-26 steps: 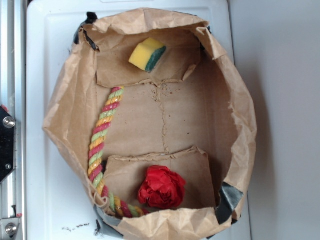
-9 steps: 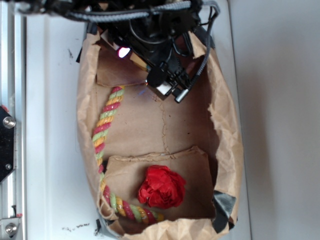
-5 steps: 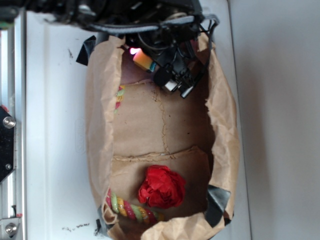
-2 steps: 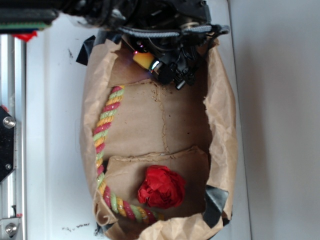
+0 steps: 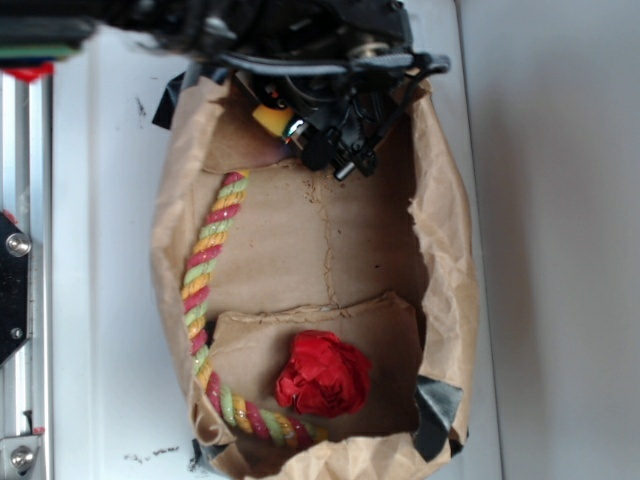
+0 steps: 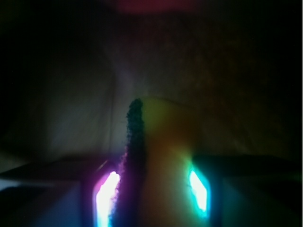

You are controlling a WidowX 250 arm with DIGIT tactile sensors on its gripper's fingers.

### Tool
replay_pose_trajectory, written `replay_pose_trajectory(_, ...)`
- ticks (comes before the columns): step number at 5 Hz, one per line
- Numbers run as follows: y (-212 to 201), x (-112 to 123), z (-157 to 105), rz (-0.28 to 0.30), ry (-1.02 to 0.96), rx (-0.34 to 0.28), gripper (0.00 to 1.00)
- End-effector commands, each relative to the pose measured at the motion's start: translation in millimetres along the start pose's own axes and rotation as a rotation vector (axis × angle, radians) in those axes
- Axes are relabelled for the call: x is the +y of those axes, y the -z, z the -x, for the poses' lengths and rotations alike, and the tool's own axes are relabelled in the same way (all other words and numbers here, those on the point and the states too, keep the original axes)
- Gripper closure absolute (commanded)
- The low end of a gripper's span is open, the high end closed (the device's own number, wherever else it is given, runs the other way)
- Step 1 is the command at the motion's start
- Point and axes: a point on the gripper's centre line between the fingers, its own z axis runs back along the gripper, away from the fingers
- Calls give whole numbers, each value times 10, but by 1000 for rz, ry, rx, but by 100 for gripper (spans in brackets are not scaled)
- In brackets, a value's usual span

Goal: Grab the green sponge.

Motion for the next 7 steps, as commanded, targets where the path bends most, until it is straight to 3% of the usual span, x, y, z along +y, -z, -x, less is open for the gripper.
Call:
replay_pose_trajectory(1, -708, -137, 46, 100, 228, -132, 100)
replay_pose_trajectory(3, -1160, -432, 220, 118, 614, -157, 100)
replay_pose_trajectory(4, -1308, -530, 285, 84, 757, -143, 100)
replay_pose_trajectory(5, -1471, -533, 286, 127, 861, -115, 100)
replay_pose_trajectory(7, -1690, -459, 368, 133, 915, -94, 100)
